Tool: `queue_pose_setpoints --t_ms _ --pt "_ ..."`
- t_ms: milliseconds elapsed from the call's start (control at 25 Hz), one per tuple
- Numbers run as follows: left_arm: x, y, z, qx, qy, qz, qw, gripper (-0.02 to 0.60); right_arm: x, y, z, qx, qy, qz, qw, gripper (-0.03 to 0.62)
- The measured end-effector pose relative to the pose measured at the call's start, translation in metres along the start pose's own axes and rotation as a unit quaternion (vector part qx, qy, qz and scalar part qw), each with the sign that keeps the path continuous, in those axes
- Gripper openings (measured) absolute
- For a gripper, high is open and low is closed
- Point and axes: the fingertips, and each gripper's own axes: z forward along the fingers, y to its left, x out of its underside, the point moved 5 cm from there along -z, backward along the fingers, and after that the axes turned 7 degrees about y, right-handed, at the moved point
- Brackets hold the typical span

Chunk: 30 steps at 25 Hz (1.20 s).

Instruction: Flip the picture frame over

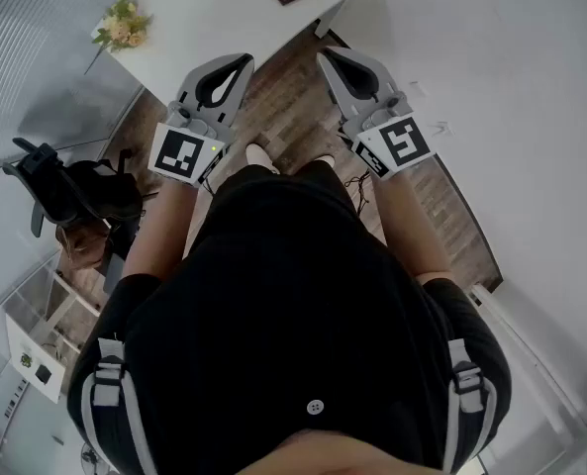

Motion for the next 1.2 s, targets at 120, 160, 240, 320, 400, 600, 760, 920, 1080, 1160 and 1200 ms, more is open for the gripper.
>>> queue_pose_setpoints --t_ms 120,160,240,320,400,600,760,920,1080,1160,1200 --pt "-0.001 -0.003 0.0 0.013 -0.018 -0.002 0.9997 0.005 0.001 0.003 0.001 -0.004 0.005 -0.005 1.0 0.009" --pt "-0.002 -0.003 0.0 0.013 -0.019 -0.003 0.9997 0.005 0.001 0.004 0.001 -0.004 0.005 -0.005 1.0 0.009" --pt "-0.002 -0.003 -0.001 0.006 -0.009 -0.001 0.9999 0.005 0.003 0.005 0.0 -0.003 0.005 -0.001 1.0 0.009" --pt "-0.001 -0.002 -0.001 0.002 -0.003 0.001 1.0 0.005 0.006 0.006 0.0 -0.001 0.003 0.005 1.0 0.009" --pt "0.001 -0.004 -0.002 0.009 -0.011 0.001 0.9999 0.005 0.009 0.007 0.0 -0.002 0.002 0.012 1.0 0.009" --pt "0.006 -0.003 -0.005 0.009 -0.004 -0.002 1.0 0.005 0.016 0.01 0.002 -0.002 0.005 0.025 1.0 0.011" --pt "0.009 -0.003 -0.01 0.006 -0.002 -0.006 1.0 0.005 0.016 0.014 0.005 -0.003 0.001 0.026 1.0 0.011" --pt "0.008 0.0 -0.014 0.009 -0.006 -0.006 0.9999 0.005 0.014 0.018 0.006 0.002 -0.004 0.022 1.0 0.011" --pt "0.009 0.0 -0.015 0.019 -0.019 -0.008 0.9996 0.005 0.013 0.02 0.009 0.009 0.0 0.019 1.0 0.105" --pt "0.009 0.001 -0.015 0.02 -0.022 -0.012 0.9995 0.005 0.013 0.02 0.011 0.014 0.0 0.02 1.0 0.145" --pt "0.009 0.002 -0.015 0.021 -0.021 -0.01 0.9995 0.005 0.013 0.02 0.012 0.017 0.001 0.02 1.0 0.158"
